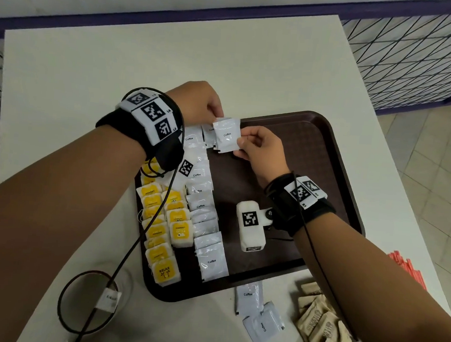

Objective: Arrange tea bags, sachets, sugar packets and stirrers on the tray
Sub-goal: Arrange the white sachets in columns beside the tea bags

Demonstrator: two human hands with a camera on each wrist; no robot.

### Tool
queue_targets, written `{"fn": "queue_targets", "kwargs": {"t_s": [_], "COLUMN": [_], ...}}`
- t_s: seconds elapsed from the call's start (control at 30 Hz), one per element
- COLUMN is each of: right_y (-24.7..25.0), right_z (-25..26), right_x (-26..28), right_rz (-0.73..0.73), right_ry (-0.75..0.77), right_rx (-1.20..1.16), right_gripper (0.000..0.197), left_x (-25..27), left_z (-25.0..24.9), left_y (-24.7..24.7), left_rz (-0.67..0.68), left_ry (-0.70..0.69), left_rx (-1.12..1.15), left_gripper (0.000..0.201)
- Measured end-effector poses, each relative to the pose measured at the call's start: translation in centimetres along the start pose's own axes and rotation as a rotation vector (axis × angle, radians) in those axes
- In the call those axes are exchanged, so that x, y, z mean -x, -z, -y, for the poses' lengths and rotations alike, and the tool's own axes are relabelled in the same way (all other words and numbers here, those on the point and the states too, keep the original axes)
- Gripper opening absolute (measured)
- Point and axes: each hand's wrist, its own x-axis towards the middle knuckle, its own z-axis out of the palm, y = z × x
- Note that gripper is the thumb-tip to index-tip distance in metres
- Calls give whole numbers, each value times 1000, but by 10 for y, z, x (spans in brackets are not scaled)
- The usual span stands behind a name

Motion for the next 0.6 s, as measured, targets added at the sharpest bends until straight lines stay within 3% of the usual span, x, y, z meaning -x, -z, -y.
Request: {"fn": "queue_targets", "kwargs": {"t_s": [0.13,0.4,0.6], "right_y": [0,8,6], "right_z": [2,-7,-3], "right_x": [3,5,3], "right_rz": [-5,-6,-16], "right_ry": [-22,-52,33], "right_rx": [18,350,566], "right_gripper": [19,21,22], "left_x": [-2,-7,-9], "left_z": [1,5,1], "left_y": [-3,-10,-12], "left_rz": [1,-23,-89], "left_ry": [32,149,174], "left_rx": [-43,-178,-263], "left_gripper": [17,7,10]}}
